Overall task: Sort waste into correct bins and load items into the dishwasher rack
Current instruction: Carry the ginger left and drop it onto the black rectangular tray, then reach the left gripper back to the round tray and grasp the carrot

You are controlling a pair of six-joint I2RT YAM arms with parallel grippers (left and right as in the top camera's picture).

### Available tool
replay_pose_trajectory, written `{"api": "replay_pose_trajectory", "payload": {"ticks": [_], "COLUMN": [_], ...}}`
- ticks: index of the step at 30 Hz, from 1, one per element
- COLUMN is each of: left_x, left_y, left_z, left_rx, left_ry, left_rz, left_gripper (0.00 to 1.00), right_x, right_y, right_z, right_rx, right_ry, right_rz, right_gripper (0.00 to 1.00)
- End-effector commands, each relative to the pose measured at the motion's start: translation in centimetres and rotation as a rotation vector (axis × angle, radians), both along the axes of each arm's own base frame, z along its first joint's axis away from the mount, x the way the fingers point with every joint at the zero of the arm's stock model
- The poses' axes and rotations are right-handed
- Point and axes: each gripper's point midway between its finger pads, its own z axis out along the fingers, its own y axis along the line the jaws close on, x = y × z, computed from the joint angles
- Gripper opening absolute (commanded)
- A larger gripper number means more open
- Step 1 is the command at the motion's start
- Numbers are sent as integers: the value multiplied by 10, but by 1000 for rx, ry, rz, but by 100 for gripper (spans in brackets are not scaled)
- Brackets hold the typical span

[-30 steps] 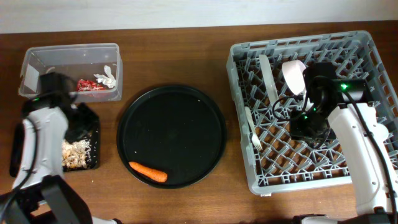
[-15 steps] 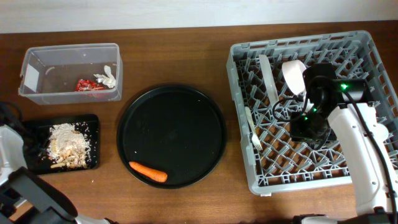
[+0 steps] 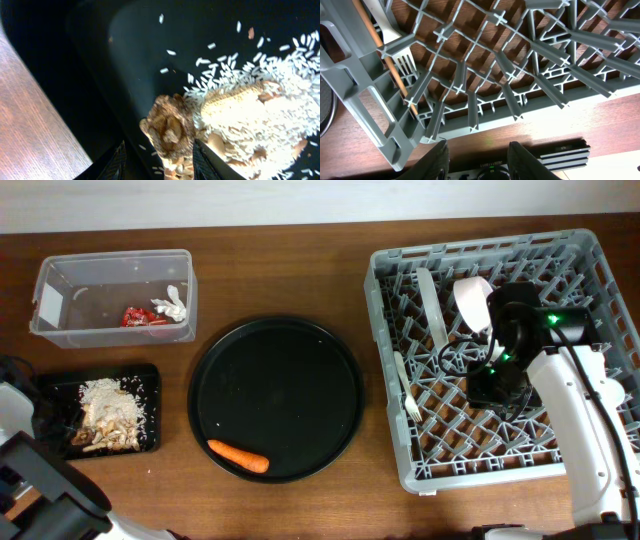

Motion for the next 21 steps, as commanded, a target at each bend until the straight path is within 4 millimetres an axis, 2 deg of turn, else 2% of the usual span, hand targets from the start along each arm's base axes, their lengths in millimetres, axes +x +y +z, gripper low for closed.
{"api": "replay_pose_trajectory", "payload": {"ticks": [1,5,7,10,12,13,14,16,21], "left_x": [12,34,40,40,36,34,34,31,-1], "left_y": [-18,-51,-80,-128,-162,-180,-205,-253,-307], "left_z": [4,37,54,63,62,61,59,53,22], "left_rx": [-100,-136,-144,-189,-238,-277,-336,-456,-490], "left_ry": [-78,-190,-191,-144,-86,-70,-66,-62,69], "left_rz": [-20,-103,-180,-282,-309,-332,-366,-426,-449], "left_gripper": [43,43,44,44,47,52,57,60,64], "right_x": [-2,-2,-1,0,1,1,1,1,2], "right_y": [-1,-1,-1,-1,-1,-1,-1,-1,-1], "right_z": [0,0,0,0,0,0,0,0,0], "right_rx": [-20,-20,-19,-19,-19,-19,-19,-19,-19], "right_ry": [3,2,-2,-7,-8,-8,-8,-9,-12], "right_rz": [4,4,4,4,4,4,4,4,4], "right_gripper": [42,42,42,42,42,42,42,42,42]}}
